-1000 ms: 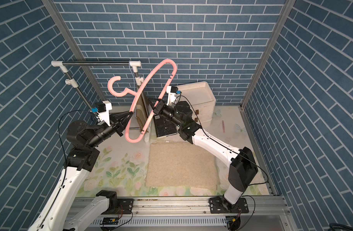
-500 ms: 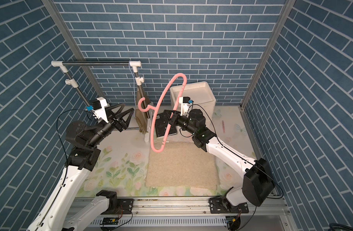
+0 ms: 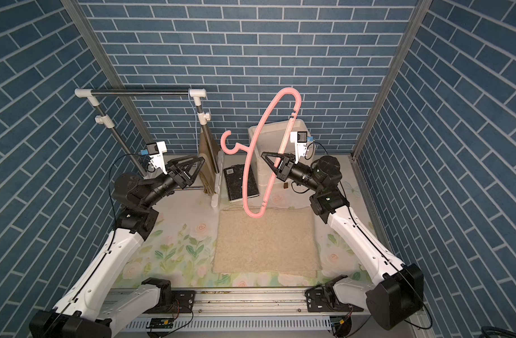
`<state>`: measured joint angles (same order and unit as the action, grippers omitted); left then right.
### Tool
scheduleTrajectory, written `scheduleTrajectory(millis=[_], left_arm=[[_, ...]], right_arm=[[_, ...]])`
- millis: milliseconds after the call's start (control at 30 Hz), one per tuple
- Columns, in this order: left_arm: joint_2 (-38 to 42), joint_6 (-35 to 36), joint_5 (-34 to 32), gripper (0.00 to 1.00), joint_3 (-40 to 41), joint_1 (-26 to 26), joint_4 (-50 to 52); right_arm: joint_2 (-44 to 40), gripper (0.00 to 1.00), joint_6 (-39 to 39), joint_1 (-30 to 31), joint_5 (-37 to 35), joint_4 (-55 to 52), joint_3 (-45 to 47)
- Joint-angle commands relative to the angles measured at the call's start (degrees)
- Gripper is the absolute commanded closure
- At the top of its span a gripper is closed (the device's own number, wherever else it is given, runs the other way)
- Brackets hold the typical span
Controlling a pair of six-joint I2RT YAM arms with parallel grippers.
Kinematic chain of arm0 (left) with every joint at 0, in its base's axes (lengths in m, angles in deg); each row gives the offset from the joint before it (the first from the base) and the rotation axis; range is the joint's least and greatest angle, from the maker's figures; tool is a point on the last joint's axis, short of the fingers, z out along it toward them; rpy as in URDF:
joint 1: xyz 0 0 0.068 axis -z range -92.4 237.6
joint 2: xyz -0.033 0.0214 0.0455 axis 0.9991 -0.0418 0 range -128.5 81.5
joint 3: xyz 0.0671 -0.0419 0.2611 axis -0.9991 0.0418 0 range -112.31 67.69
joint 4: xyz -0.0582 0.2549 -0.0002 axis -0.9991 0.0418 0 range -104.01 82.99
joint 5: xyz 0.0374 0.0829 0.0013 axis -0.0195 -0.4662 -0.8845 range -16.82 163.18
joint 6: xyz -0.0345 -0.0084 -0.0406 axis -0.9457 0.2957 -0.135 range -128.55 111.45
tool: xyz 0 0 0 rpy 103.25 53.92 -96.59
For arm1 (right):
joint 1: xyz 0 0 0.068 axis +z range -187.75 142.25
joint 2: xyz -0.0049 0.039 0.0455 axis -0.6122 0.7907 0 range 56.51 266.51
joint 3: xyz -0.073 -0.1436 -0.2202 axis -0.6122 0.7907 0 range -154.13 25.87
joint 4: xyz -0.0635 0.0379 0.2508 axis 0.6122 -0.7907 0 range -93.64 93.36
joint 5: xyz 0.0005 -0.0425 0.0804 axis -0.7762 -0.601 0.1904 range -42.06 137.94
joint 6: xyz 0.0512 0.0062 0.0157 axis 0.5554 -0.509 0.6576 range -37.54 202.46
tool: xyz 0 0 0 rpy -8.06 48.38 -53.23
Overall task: Hang the scarf on the hanger
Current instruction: Pick up the hanger from the clothesline.
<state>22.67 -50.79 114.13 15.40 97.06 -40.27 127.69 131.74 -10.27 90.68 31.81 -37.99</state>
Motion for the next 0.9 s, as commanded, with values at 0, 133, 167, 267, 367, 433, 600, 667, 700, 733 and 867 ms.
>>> scheduleTrajectory(millis=[0, 133, 167, 267, 367, 433, 600, 667, 700, 733, 867], left_arm=[[-1.12, -6.29, 4.80, 0.15, 0.09, 0.83, -8.87], [-2.79, -6.54, 5.29, 0.19, -0.04, 1.98, -9.71], [-3.38, -6.66, 5.28, 0.21, -0.08, 2.16, -9.63], [-4.24, -7.05, 5.26, 0.24, -0.16, 2.52, -10.06], [-5.02, -8.05, 5.56, 0.32, -0.18, 3.08, -11.93], [-5.94, -9.30, 6.18, 0.41, -0.25, 3.49, -13.97], [-7.31, -11.04, 6.85, 0.63, -0.59, 4.07, -16.64], [-7.25, -11.15, 6.90, 0.69, -0.68, 4.08, -17.09], [-7.19, -11.12, 6.87, 0.72, -0.66, 4.08, -17.19], [-7.11, -11.11, 6.86, 0.75, -0.62, 4.08, -17.35], [-6.74, -11.03, 6.86, 0.89, -0.62, 4.08, -17.31]], right_arm=[[0.67, 1.00, 3.57, -0.15, 8.21, 6.15, -0.48], [1.53, 1.00, 6.05, -0.15, 9.97, 8.91, -0.66], [1.80, 1.00, 6.75, -0.16, 10.34, 9.75, -0.58], [2.01, 1.00, 7.97, -0.15, 10.92, 11.39, -0.33], [2.11, 1.00, 8.91, -0.15, 11.28, 12.61, -0.15], [2.44, 1.00, 10.34, -0.15, 11.85, 14.36, 0.10], [2.96, 1.00, 11.05, -0.16, 12.19, 15.01, 0.39], [3.07, 1.00, 11.06, -0.15, 12.23, 15.01, 0.52], [3.09, 1.00, 11.02, -0.15, 12.32, 15.01, 0.57], [3.17, 1.00, 11.02, -0.13, 12.32, 15.04, 0.57], [3.35, 1.00, 8.76, -0.20, 12.44, 11.80, 0.39]])
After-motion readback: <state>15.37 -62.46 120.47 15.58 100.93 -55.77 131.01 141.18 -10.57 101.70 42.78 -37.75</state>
